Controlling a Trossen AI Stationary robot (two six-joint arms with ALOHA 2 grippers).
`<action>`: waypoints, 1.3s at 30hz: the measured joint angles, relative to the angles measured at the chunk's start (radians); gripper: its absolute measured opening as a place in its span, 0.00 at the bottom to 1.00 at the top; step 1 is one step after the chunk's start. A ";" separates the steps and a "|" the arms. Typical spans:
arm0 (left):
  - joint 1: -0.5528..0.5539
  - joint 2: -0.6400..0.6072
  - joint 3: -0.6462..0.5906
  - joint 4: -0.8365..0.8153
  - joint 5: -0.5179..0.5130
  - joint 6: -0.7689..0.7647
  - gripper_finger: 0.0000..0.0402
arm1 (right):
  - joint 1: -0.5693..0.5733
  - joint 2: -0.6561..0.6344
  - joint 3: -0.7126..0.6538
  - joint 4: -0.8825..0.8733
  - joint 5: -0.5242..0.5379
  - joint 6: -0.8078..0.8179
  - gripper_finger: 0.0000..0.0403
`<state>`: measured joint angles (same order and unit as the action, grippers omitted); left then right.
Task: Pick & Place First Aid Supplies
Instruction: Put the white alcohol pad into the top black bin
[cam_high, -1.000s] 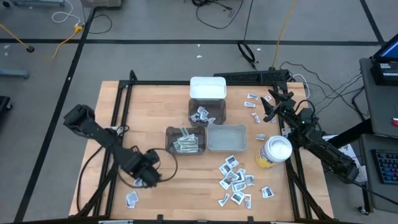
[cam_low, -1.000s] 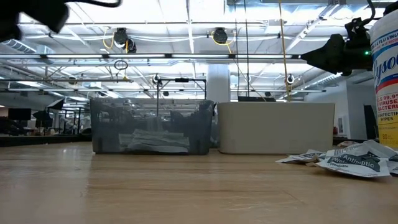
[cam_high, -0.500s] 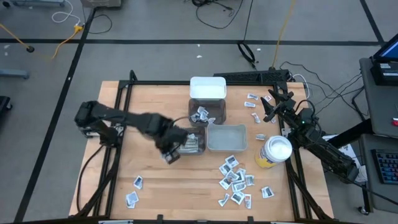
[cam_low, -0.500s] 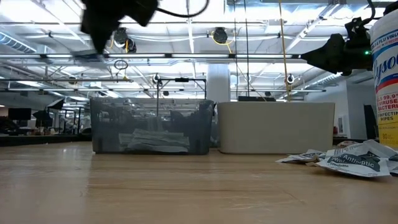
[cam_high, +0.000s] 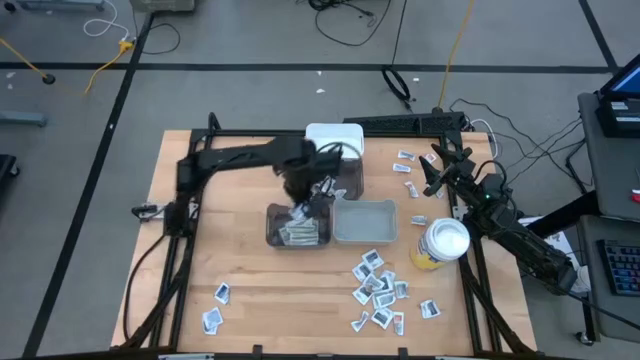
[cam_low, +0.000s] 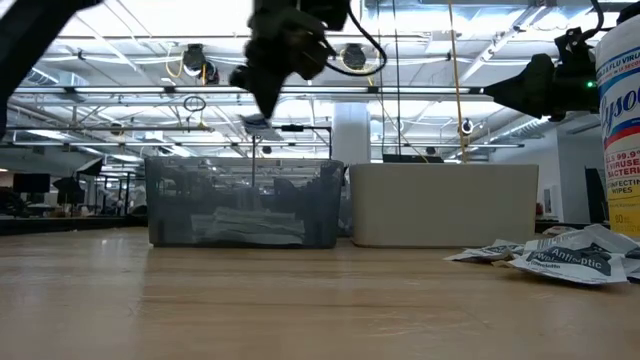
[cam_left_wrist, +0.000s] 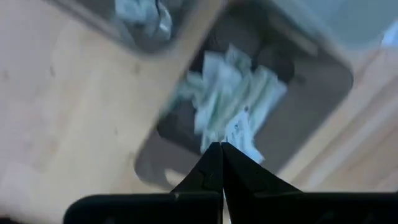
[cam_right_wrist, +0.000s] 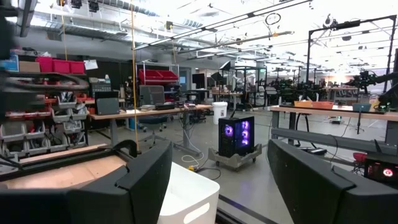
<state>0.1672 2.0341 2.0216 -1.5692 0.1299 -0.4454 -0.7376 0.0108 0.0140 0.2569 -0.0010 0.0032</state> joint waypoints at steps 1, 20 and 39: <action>0.017 0.027 0.037 -0.002 -0.002 0.013 0.00 | 0.000 0.000 0.000 0.000 0.000 0.000 0.65; 0.176 0.292 0.269 0.192 -0.188 0.156 0.00 | 0.000 0.000 0.000 0.000 0.000 0.000 0.65; 0.185 0.327 0.269 0.232 -0.150 0.200 0.51 | 0.000 0.000 0.000 0.000 0.000 0.000 0.65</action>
<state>0.3523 2.3608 2.2910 -1.3376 -0.0198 -0.2459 -0.7377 0.0105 0.0140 0.2572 -0.0006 0.0032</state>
